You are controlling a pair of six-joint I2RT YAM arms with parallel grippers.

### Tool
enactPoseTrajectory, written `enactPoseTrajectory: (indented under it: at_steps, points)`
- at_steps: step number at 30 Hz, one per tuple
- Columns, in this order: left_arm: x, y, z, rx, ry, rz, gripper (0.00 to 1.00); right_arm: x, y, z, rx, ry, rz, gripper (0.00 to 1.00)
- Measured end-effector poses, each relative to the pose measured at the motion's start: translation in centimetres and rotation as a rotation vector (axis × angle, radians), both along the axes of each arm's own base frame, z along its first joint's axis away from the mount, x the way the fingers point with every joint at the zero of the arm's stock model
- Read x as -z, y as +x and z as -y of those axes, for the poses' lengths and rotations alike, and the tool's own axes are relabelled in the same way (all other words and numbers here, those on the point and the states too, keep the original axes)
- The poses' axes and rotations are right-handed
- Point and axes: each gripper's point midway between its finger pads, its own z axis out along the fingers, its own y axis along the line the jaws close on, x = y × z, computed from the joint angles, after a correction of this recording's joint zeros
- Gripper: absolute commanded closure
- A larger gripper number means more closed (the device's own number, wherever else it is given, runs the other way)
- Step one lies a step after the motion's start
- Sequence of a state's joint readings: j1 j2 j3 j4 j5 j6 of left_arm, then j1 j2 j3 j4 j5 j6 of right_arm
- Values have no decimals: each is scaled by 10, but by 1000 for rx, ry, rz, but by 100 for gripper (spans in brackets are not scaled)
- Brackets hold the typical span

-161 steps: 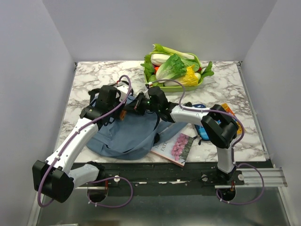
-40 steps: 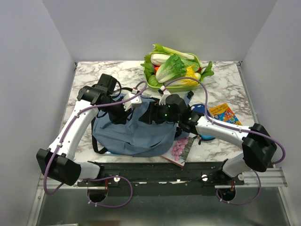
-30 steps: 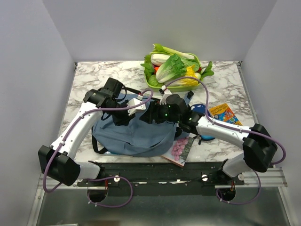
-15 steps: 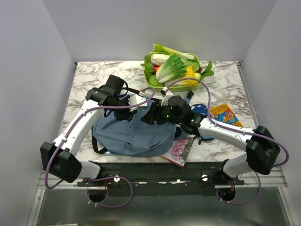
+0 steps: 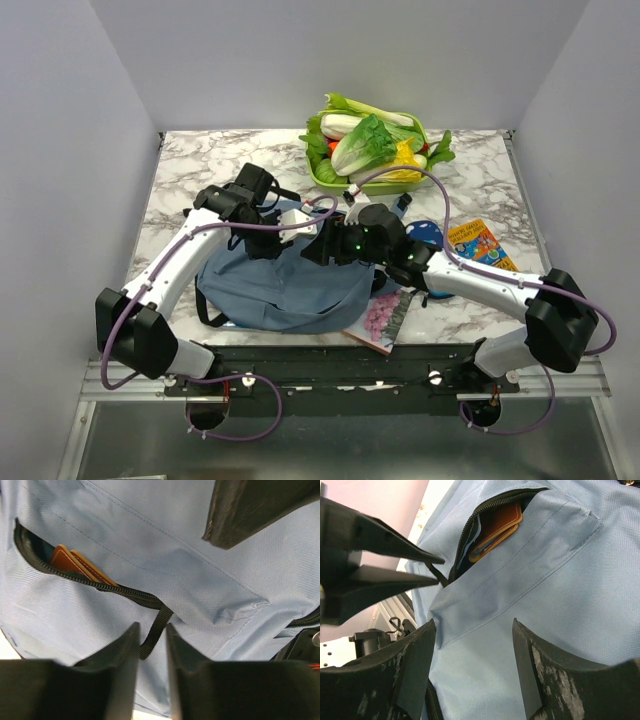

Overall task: Pack the student bag
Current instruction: Zip the student bag at the center of the board.

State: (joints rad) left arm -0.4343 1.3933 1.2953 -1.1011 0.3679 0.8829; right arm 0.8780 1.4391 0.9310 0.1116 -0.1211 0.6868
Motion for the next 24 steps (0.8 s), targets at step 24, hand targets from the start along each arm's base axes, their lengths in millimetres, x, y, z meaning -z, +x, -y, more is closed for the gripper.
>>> enactPoseTrajectory:
  at_steps: [24]
  points:
    - [-45,12,12,-94,-102,65,100,-17,-28,-21,-63,-31,81,24]
